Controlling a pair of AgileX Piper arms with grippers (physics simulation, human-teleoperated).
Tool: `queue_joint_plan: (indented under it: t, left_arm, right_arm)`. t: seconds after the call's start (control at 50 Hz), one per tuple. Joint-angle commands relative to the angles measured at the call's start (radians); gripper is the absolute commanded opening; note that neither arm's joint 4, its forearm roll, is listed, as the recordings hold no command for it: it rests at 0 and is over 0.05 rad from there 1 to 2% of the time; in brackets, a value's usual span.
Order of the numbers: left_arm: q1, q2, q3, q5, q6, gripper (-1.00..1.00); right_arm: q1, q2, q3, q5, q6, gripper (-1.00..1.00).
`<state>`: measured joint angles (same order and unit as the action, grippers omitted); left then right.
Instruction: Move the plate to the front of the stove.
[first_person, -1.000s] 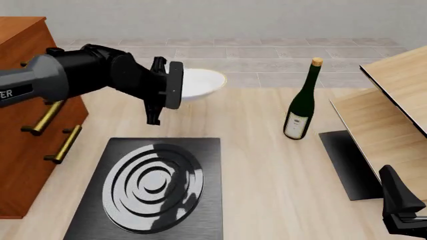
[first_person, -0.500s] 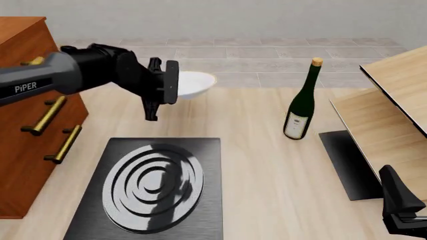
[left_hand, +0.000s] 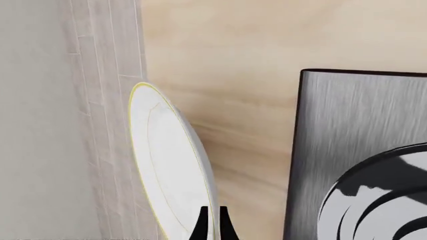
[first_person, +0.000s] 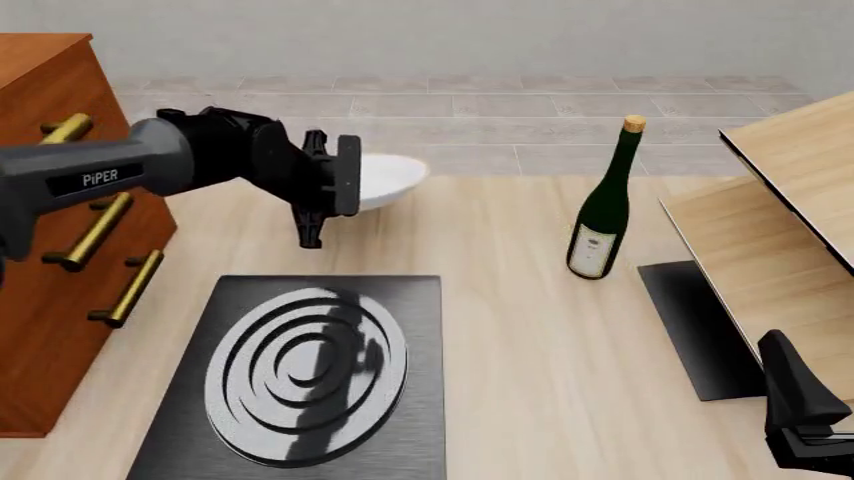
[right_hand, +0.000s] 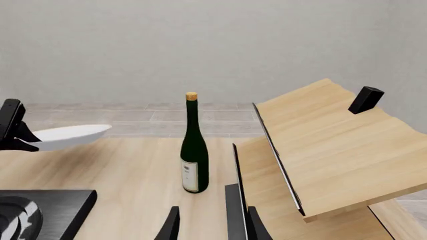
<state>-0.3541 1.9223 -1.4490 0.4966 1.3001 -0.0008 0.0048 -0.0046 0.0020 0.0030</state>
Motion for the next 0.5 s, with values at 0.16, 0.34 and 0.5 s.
queue_joint_plan:
  t: [0.16, 0.34, 0.5]
  left_arm:
    - [0.029, 0.072, -0.032, -0.038, -0.013, -1.00]
    - [0.037, 0.100, -0.042, -0.046, -0.032, -1.00]
    - [0.031, 0.110, -0.028, -0.069, -0.049, -1.00]
  right_arm:
    - [0.000, 0.000, 0.000, 0.000, 0.000, 1.00]
    - [0.000, 0.000, 0.000, 0.000, 0.000, 1.00]
    - [0.000, 0.000, 0.000, 0.000, 0.000, 1.00]
